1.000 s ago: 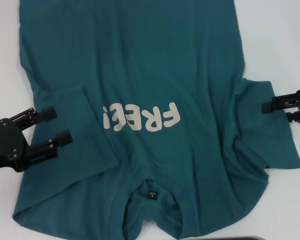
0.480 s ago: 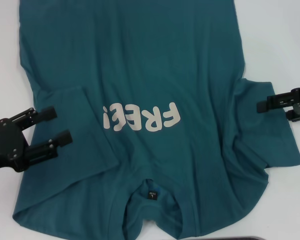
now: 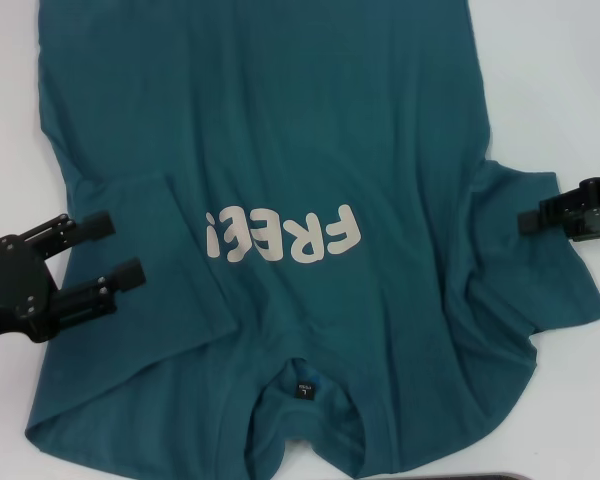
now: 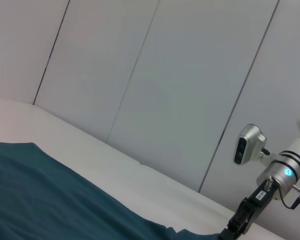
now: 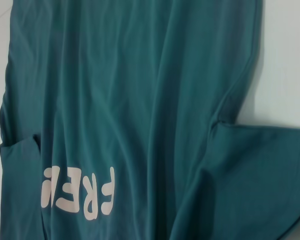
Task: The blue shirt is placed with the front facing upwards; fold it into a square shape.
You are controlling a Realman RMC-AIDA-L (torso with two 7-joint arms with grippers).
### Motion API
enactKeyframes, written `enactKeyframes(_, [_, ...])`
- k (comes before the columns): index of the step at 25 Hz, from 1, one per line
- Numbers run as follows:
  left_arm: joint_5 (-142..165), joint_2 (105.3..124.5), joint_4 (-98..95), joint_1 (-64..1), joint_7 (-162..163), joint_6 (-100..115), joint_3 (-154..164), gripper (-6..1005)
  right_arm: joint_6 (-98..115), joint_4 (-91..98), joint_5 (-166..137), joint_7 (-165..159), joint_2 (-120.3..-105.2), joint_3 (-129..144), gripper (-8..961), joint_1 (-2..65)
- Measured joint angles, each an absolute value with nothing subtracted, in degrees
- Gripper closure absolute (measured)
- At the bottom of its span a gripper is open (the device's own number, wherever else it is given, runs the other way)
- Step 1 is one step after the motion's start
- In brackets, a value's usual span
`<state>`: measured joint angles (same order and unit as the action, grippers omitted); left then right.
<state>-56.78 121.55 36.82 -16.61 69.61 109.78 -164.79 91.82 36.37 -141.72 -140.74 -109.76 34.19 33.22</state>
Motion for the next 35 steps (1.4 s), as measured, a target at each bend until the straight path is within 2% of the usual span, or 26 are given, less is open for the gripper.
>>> enactKeyframes(6, [-56.8,121.55,36.8,-16.5,69.6,109.8,-164.8,187,91.9,36.4,-142.0,-140.9,-109.77,34.3,651,33.2])
enactKeyframes(12, [-56.8,121.55,36.8,-16.4,69.6,109.8,-164.8,187,92.3,36.4,-142.0,-141.0,-109.62,34.5,886,33.0])
enactKeyframes(20, [-56.7,121.62,36.8,-16.1,69.6,109.8,-164.8,186,94.1,39.8,-142.0,-142.3,-107.85,32.7,940,31.3])
enactKeyframes(28, [-56.8,121.61,36.8,-16.0,69.6,110.0,-164.8,186,95.0,41.0,-141.8,-142.9,-105.78,29.0,940,30.3])
enactKeyframes(35, [-56.8,121.54,36.8,-16.0,69.7,110.2,-164.8,186,95.5,42.0,-141.8,-143.6,-105.37,27.7,940,30.9])
